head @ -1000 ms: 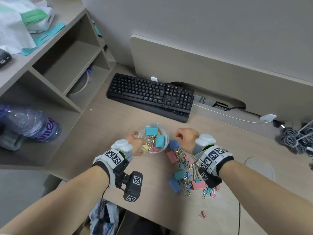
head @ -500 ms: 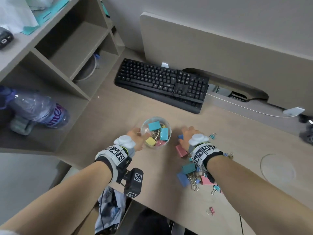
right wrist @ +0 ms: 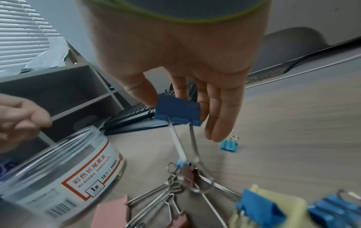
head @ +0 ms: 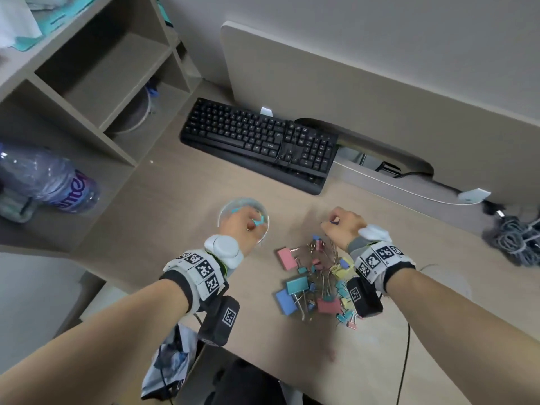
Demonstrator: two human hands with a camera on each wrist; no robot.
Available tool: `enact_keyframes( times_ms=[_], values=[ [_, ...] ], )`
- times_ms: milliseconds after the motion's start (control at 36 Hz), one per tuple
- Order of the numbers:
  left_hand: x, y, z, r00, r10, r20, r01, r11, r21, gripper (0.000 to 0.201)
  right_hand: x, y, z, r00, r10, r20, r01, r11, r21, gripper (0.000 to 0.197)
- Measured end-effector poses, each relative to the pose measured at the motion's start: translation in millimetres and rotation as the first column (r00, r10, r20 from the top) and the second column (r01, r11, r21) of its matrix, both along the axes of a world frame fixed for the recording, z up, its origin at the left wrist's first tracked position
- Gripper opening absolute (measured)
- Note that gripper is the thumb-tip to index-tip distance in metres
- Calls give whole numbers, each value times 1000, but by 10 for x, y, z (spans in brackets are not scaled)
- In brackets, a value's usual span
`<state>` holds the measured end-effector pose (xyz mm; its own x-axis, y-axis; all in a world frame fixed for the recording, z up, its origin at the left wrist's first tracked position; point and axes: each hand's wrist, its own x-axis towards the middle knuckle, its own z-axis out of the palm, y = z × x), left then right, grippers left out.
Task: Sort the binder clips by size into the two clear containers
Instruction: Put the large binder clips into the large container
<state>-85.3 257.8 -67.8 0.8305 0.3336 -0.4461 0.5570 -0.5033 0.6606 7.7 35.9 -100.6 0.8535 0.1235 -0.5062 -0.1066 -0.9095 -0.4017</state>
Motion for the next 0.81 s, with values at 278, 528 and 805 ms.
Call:
enact_keyframes(
  times_ms=[278, 528, 805],
  values=[
    [-139, -574, -424, 881, -405, -244, 454, 868, 201, 53, -308, -339, -143, 989, 142, -33, -141, 990, 28, 10],
    [-184, -744, -639, 848, -411, -333, 497, 837, 231, 58, -585, -596, -370, 910, 413, 40, -406, 906, -119, 48],
    [-193, -826, -721, 908, -248, -336, 346, 899, 270, 62, -567, -561, -489, 922, 387, 10, -379, 908, -178, 52]
  ],
)
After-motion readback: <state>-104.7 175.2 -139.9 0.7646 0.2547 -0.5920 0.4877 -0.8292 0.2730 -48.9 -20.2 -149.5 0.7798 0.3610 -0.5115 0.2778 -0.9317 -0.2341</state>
